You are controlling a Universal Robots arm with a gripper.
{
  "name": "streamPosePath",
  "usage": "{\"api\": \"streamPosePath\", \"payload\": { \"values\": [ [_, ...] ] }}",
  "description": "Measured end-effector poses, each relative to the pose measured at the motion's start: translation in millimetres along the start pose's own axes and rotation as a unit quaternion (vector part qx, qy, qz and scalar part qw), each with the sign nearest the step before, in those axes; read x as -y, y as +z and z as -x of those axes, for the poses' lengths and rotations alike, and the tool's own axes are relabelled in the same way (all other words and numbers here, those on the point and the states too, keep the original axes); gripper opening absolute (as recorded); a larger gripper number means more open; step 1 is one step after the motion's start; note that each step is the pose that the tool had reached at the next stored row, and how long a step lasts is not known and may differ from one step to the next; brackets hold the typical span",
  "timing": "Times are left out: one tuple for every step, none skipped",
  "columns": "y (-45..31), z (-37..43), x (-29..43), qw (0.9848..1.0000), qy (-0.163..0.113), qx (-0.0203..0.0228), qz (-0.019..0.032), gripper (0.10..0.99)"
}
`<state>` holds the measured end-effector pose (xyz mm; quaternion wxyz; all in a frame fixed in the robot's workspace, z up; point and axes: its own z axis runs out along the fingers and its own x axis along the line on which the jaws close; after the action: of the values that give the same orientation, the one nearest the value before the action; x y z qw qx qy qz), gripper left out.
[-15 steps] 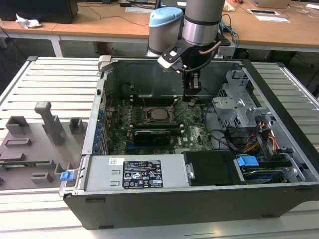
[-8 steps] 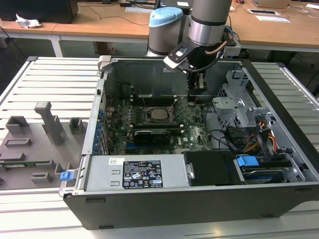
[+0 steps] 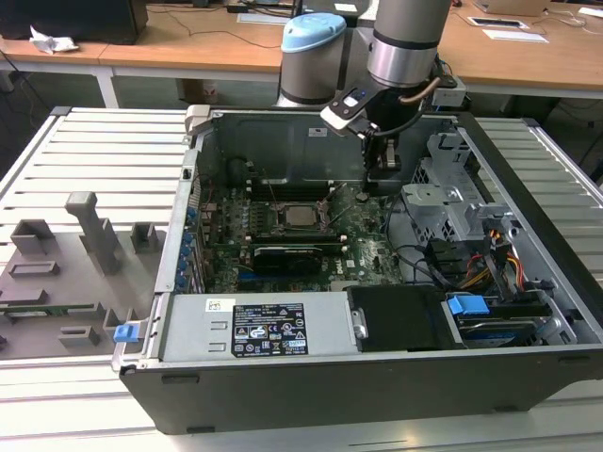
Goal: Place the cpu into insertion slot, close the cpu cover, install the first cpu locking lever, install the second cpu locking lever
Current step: 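Close the cpu cover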
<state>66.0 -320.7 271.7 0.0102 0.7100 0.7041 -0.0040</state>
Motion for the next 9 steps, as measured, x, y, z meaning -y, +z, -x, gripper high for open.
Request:
{"api": "streamPosePath", "payload": {
  "values": [
    [0.0, 0.0, -1.6, 1.0, 0.0, 0.0, -0.0002, 0.106],
    [0.1, -0.1, -2.9, 1.0, 0.0, -0.0001, -0.0003, 0.106],
    [0.1, -0.1, -4.0, 1.0, 0.0, 0.0, -0.0004, 0.106],
    [0.0, 0.0, -5.6, 1.0, 0.0, 0.0001, -0.0006, 0.106],
    [0.1, -0.1, -7.1, 1.0, 0.0, 0.0, -0.0007, 0.106],
    [0.2, -0.1, -8.4, 1.0, 0.0, 0.0, -0.0008, 0.106],
    [0.6, -0.2, -9.2, 1.0, 0.0, -0.0001, -0.0011, 0.106],
    [1.3, -0.3, -9.2, 1.0, -0.005, 0.0, -0.002, 0.106],
    [1.9, -0.3, -9.2, 0.9999, -0.01, -0.0001, -0.0029, 0.106]
  ]
}}
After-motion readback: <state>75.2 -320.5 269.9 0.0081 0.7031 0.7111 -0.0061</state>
